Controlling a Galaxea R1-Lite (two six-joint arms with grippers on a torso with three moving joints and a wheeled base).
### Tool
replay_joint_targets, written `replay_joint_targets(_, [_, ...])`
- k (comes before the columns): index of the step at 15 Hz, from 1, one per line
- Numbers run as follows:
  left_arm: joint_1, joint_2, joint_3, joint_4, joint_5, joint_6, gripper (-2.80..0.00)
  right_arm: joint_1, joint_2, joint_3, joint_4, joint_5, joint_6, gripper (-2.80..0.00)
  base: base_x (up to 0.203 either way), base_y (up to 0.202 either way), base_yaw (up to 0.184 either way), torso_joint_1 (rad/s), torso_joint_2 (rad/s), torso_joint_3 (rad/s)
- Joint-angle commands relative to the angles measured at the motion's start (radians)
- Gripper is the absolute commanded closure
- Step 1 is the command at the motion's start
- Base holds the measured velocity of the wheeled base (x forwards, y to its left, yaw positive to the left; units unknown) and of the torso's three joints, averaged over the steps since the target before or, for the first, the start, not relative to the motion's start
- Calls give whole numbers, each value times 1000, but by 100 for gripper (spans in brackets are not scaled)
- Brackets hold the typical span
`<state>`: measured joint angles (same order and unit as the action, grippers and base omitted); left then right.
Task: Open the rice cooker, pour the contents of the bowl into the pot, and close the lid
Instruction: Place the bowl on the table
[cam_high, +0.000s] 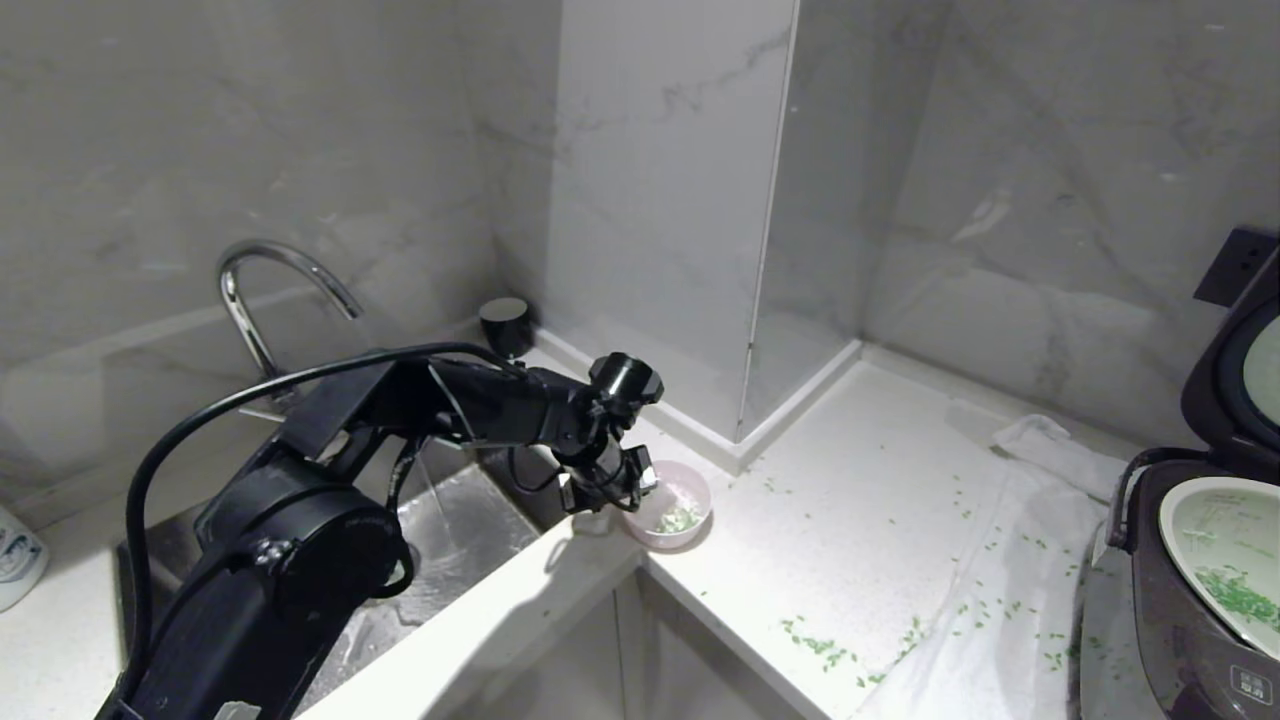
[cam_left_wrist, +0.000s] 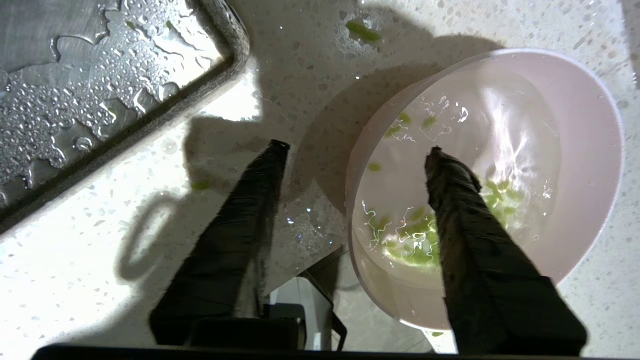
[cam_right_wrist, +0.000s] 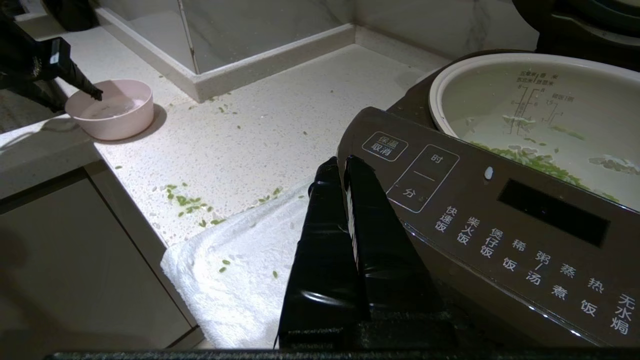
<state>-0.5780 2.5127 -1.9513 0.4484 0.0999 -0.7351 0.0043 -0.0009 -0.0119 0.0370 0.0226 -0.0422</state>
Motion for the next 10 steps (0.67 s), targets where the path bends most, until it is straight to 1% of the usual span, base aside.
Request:
replay_joint_targets(1, [8, -40, 1, 7, 1, -7, -280, 0, -1, 0, 0, 0, -1, 0, 0, 0, 0, 0, 0, 0])
replay_joint_targets(6, [60, -170, 8, 41, 0, -7, -280, 0, 0, 0, 0, 0, -1, 0, 0, 0, 0, 0, 0, 0])
replay_joint_targets(8, [79, -227, 28, 132, 0, -11, -280, 0, -1, 0, 0, 0, -1, 0, 0, 0, 0, 0, 0, 0])
replay_joint_targets(10, [106, -282, 94, 161, -2, -14, -280, 0, 0, 0, 0, 0, -1, 0, 0, 0, 0, 0, 0, 0])
